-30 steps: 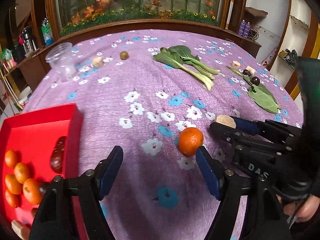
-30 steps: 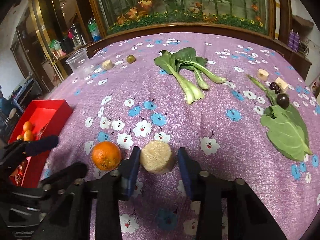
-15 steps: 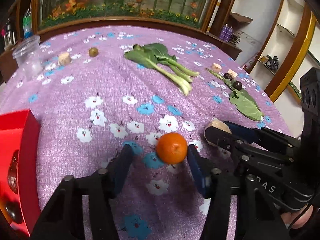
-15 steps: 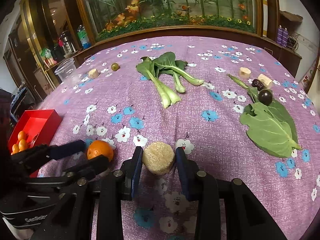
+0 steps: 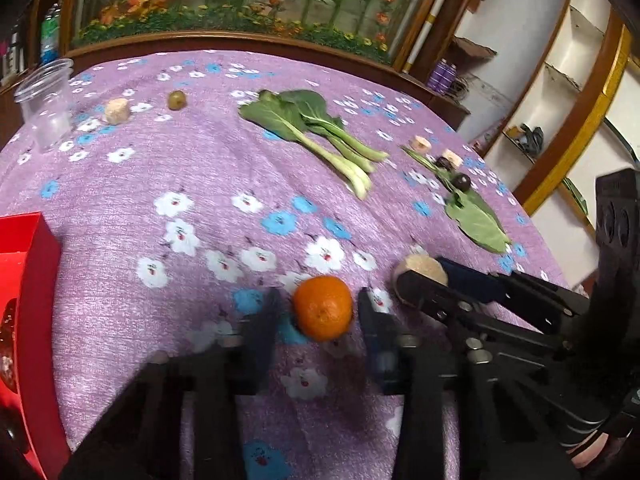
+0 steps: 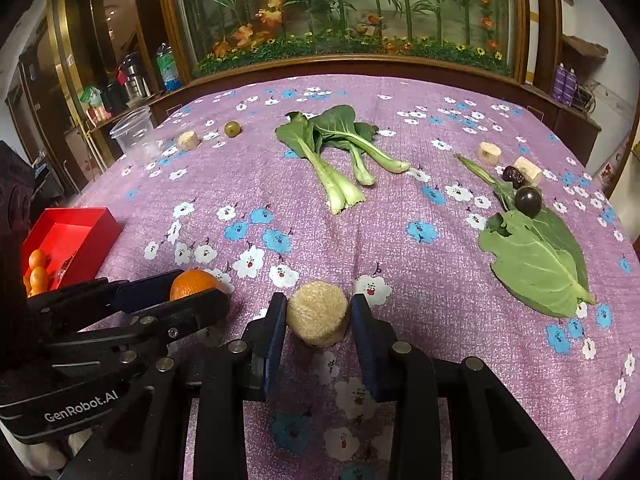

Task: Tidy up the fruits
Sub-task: 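Carry the orange and the root chunk over the red tray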

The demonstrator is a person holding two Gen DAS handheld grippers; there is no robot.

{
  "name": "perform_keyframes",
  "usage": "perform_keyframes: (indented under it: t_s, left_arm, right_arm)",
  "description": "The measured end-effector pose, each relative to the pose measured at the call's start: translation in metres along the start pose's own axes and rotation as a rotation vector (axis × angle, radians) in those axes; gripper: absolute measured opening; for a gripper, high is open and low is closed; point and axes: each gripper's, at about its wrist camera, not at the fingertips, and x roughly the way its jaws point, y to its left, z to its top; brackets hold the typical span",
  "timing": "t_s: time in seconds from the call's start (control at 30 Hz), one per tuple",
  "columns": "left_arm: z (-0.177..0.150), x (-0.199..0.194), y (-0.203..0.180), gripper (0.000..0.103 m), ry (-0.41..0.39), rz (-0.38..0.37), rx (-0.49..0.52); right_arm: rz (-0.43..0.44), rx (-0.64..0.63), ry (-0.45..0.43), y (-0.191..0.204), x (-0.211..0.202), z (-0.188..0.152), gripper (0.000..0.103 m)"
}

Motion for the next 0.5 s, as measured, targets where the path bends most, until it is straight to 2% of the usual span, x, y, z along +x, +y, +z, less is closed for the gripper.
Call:
perform_keyframes:
  t_s: [0.13, 0.27, 0.43, 0.5]
  left_arm:
    - [-0.002, -0.005, -0.007, 0.026, -0.027, 0.031, 0.033]
    - [-0.002, -0.01, -0.007, 0.026, -0.047, 0.062, 0.035]
    - [-0.003, -0.028, -0.013, 0.026, -0.121, 0.114, 0.095]
    - [-0.002, -0.034, -0.012, 0.026, -0.141, 0.113, 0.096]
  right_arm:
    - [-0.009, -0.007, -0.009, 0.002, 0.0, -0.001, 0.035]
    - [0.03, 0.05, -0.015, -0.008, -0.001, -0.001, 0.035]
    - [0.059, 0.119, -0.02, -0.016, -0.004, -0.002, 0.034]
    - [0.055, 0.149, -0.024, -0.018, -0.011, -0.003, 0.034]
